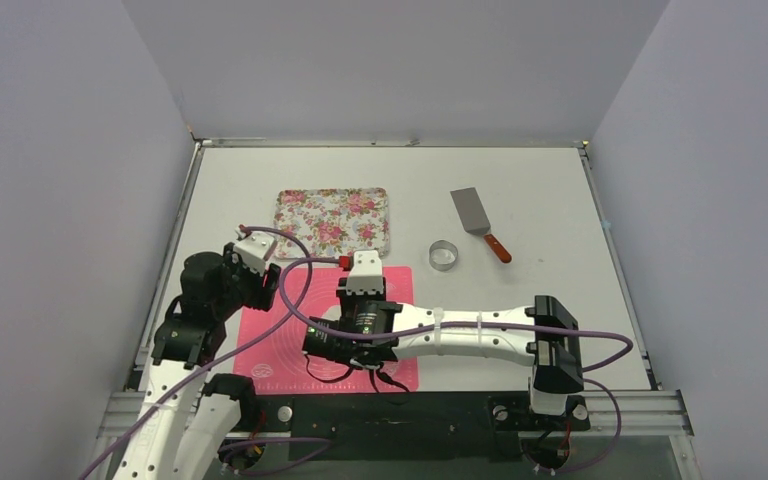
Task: Roll out the dumpling wrappers from the dough
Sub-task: Flatten out the dough on the work surface.
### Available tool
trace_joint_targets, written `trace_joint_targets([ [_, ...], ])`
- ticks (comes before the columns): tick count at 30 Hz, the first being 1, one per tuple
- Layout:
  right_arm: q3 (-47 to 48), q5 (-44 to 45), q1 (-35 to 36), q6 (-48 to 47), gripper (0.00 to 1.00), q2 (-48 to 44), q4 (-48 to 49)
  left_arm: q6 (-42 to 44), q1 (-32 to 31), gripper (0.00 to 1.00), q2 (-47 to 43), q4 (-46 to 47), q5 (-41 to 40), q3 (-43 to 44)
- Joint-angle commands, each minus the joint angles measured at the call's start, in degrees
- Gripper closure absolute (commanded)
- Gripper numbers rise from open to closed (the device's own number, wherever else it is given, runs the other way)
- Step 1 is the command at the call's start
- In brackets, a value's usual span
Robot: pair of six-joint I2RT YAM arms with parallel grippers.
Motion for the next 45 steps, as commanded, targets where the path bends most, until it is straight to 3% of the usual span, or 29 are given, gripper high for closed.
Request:
trace_joint_targets([
  [1,3.92,1.20,-0.81,-4.28,1.00,-2.04,2.37,-2.77,0.47,0.45,1.29,4.60,-4.62,0.07],
  [7,4.89,0.38,-1.95,-7.54,1.00,-3.22,4.50,-4.79,1.69,0.45,2.38,5.52,-9.14,0.91],
  [11,5.01,-1.30,-3.00,-8.99,1.00,-3.45,6.18,-6.50,2.29,0.45,0.00,6.07,-7.06,0.68],
  [17,-4.58,-2.86,-4.21,-8.28,1.00,-10.78,14.72,-7.64,2.27,0.45,-3.09,6.80,-4.26,-0.74],
  [20,-4.93,-3.84,-4.03,-12.81,1.00,-11.57,17.23,-7.98,2.32,0.45,-2.84,6.71,-4.82,-0.54],
  [31,-6.12,-4.69,-3.99,-19.08,1.00,-15.21,18.53,-9.47,2.32,0.45,-6.55,6.84,-4.10,-0.97],
  [37,-10.62,-9.04,-4.19,-34.45,1.00,-19.21,23.71,-9.82,2.27,0.45,-11.39,7.82,-2.94,-2.79],
  [40,-18.37,-15.74,-3.79,-46.76,1.00,-23.02,29.72,-11.06,2.27,0.45,-14.33,9.17,-3.22,-4.74],
  [43,-28.87,-33.60,-4.83,-58.17,1.00,-32.70,44.30,-13.10,2.32,0.45,-15.12,11.43,-3.19,-6.82],
  [45,-34.16,-43.11,-7.26,-60.60,1.00,-37.09,49.29,-14.39,2.30,0.45,-13.95,12.51,-2.84,-7.47],
])
